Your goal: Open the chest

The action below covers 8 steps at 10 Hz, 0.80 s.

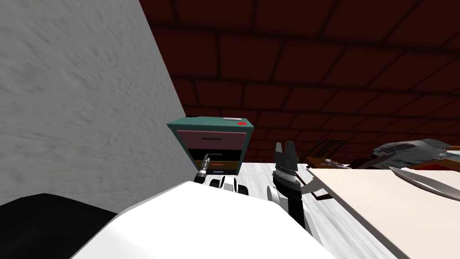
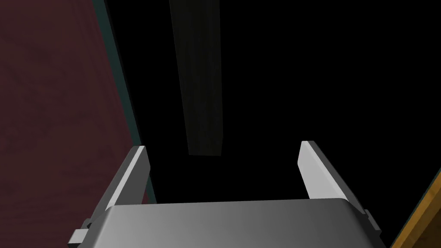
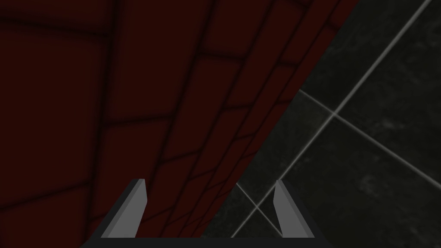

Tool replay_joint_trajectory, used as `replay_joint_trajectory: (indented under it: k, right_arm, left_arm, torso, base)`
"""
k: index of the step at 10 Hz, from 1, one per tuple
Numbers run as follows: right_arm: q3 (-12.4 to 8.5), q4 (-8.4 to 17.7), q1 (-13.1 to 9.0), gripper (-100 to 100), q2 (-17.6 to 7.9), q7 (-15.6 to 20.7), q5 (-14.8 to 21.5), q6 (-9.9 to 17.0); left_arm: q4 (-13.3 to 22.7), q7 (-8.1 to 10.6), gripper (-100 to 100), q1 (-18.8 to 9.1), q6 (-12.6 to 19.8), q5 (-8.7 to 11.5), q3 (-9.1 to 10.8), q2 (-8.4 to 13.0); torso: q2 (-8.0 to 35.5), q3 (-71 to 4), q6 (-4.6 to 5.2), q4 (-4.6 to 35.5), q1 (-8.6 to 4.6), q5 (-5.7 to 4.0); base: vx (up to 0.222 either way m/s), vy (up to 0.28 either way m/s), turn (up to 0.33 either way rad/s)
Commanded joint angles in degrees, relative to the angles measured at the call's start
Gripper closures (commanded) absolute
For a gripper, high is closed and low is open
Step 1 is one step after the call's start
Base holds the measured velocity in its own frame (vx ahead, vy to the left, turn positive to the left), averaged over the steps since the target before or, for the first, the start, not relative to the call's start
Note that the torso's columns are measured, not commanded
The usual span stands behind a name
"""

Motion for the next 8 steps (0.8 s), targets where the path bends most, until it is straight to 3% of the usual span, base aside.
replay_joint_trajectory:
  k: [1,2,4,8]
  right_arm:
    - [0.0,0.0,0.0,0,0.0,0.0,0.0,0.0]
    - [0.0,0.0,0.0,0,0.0,0.0,0.0,0.0]
    - [0.0,0.0,0.0,0,0.0,0.0,0.0,0.0]
    - [0.0,0.0,0.0,0,0.0,0.0,0.0,0.0]
  left_arm:
    - [-0.8,0.03,-100,-0.4,1.2,0.0,0.06,0.1]
    - [0.4,0.01,100,0.1,-0.4,0.0,-0.02,0.0]
    - [-0.6,0.05,100,-0.4,0.7,-0.1,-0.11,0.1]
    - [-1.8,0.19,100,-0.3,2.4,-0.2,-0.36,0.2]
  torso:
    - [-0.1,-0.1,-0.01,0.0,-0.02,0.00]
    - [0.0,0.0,-0.01,0.0,-0.03,0.00]
    - [-0.3,0.0,0.10,-0.2,0.19,0.20]
    - [0.1,0.1,0.00,0.0,-0.02,-0.01]
  base:
    - [0.023,0.001,0.001]
    - [-0.017,0.002,-0.013]
    - [-0.069,-0.013,0.022]
    - [-0.167,-0.024,0.023]
